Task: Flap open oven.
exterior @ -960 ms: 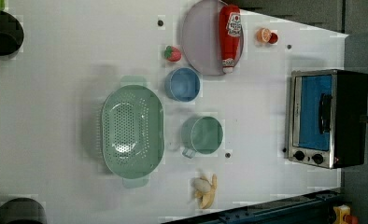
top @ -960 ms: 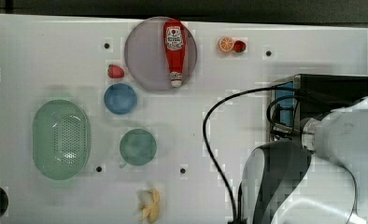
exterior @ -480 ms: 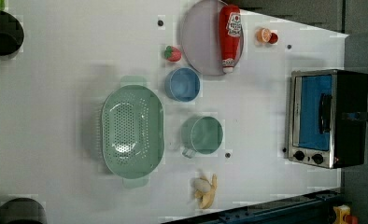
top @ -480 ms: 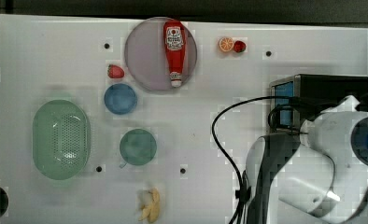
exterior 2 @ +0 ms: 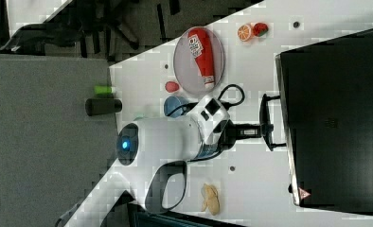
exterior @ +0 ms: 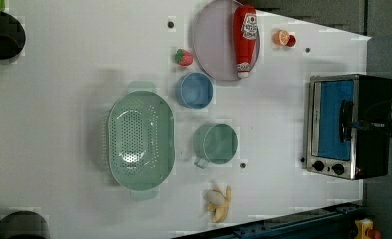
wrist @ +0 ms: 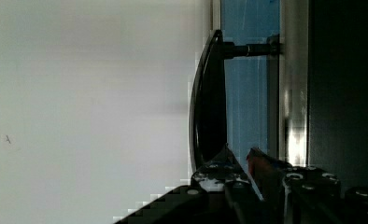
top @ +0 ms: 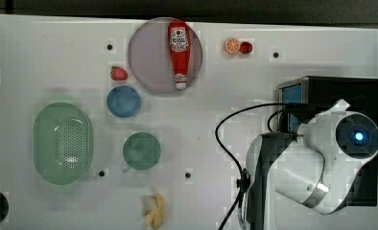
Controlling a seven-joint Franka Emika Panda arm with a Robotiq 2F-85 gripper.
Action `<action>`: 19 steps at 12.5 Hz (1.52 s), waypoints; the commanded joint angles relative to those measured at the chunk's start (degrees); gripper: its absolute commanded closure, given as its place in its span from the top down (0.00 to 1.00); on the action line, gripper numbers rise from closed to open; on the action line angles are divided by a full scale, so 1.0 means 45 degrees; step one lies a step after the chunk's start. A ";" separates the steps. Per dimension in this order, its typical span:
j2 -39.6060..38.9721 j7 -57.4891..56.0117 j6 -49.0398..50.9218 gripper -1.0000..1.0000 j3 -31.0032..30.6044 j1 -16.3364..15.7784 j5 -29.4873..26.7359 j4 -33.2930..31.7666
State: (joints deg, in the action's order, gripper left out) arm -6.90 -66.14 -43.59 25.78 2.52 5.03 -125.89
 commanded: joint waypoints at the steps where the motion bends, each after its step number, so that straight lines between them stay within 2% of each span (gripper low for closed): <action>1: -0.0581 -0.0482 -0.0768 0.17 0.0127 0.0053 -0.0017 0.0181; 6: -0.0889 0.0204 -0.0880 0.17 -0.0226 -0.0184 0.0334 0.0023; 13: -0.1040 0.4672 -0.0768 0.17 -0.0850 -0.1293 0.4851 -0.0377; 19: -0.1949 0.9162 -0.0338 0.17 -0.1944 -0.2083 0.6951 -0.0650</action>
State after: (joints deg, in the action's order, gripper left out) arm -13.00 -34.10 -44.76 19.43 -4.13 36.31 -127.24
